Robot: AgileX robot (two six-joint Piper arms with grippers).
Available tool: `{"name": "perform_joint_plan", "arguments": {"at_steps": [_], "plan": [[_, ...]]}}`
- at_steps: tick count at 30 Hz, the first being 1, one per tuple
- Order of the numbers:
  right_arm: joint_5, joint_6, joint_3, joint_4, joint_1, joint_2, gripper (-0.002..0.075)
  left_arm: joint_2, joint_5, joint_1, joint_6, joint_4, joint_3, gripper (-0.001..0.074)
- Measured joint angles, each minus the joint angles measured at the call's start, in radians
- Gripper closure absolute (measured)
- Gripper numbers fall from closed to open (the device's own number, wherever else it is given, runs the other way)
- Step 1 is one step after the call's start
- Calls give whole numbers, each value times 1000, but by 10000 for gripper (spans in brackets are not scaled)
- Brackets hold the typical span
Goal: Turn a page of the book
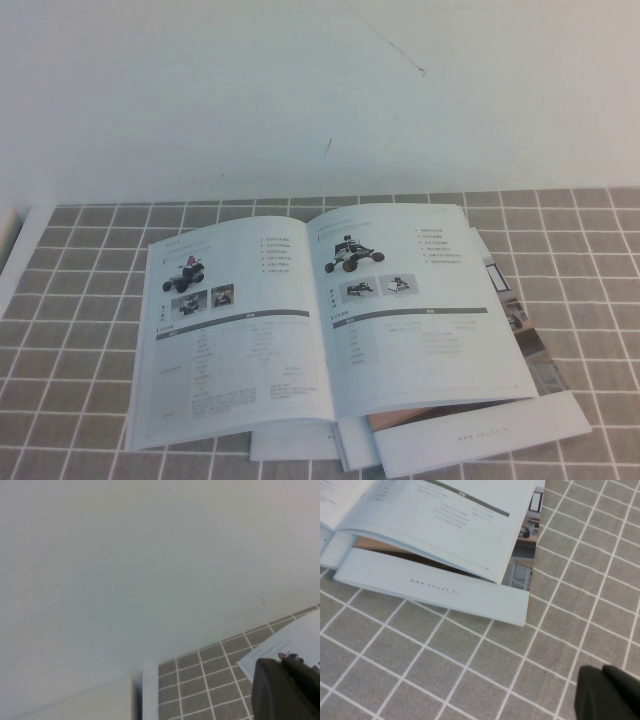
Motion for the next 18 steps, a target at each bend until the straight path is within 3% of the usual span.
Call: {"name": "perform_joint_plan", "arguments": {"at_steps": [4, 6, 10, 12, 18], "plan": [[0, 0, 0, 0, 0, 0, 726, -19, -27, 7, -64, 133, 0, 738], [0, 0, 0, 0, 0, 0, 726, -19, -27, 21, -294, 385, 1, 738], [0, 0, 0, 0, 0, 0, 726, -32, 3, 64, -974, 916, 37, 738], [0, 0, 0, 0, 0, 0, 726, -57, 52, 87, -1194, 1090, 73, 738], [0, 0, 0, 0, 0, 0, 726, -147, 181, 131, -1457, 1254, 123, 738]]}}
